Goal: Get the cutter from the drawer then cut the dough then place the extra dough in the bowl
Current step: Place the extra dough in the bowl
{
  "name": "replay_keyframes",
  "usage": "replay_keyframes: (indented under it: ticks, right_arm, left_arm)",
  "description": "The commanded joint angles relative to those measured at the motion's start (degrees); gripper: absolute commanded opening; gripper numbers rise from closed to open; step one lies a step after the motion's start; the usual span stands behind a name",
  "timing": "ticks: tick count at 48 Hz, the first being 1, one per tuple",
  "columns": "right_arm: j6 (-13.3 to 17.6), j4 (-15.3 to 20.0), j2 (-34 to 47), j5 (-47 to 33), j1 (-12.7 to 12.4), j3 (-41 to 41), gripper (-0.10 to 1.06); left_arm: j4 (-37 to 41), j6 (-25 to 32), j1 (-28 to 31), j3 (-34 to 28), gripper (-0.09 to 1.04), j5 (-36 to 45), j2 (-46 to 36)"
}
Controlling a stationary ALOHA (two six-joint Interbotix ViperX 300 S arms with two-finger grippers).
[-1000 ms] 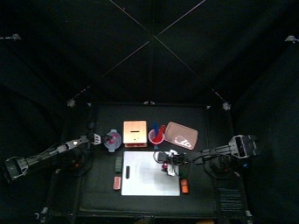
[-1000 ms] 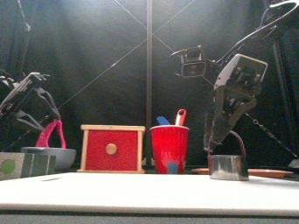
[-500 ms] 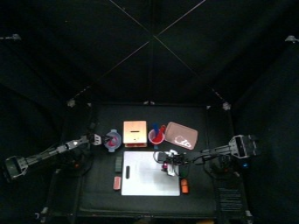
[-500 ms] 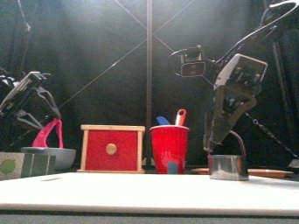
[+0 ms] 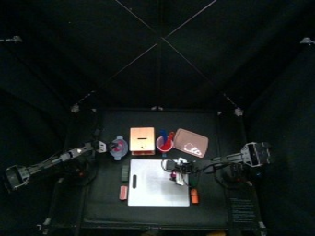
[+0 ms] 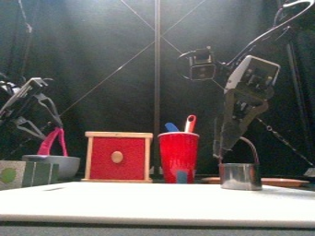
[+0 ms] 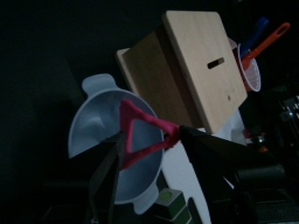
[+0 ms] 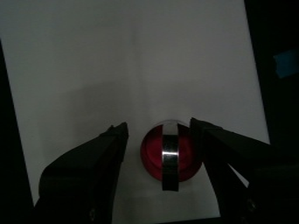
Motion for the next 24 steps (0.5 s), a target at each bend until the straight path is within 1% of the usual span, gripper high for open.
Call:
replay_keyframes:
  ticks: [1,14,18,20,24]
  right_arm:
    - [0.00,-0.09,-0.97,-0.09,-0.18,-1.41,0.91]
    - [-0.35,-0.44,-0.88,-0.09,-0.18,-2.90,0.91]
    - [-0.35,-2.02,-0.88,-0.62,-0.18,-3.78,0.91]
    - [-0.09,-3.43,-0.79,-0.97,-0.09,-4.31,0.91]
    - [0.00,-4.39,-0.44,-1.14,-0.18,-4.83,0.91]
  left_arm:
    - [0.09,0.09,0.18,-0.79,0.88,0.00,0.18]
    - [0.09,0.09,-1.14,-2.37,0.88,0.26,0.09]
    - [0.18,0.26,-1.93,-2.90,0.88,0.35,0.18]
    - [0.18,0.26,-2.55,-3.08,0.88,0.35,0.18]
    - [0.18,0.26,-3.52,-3.43,0.88,0.35,0.09]
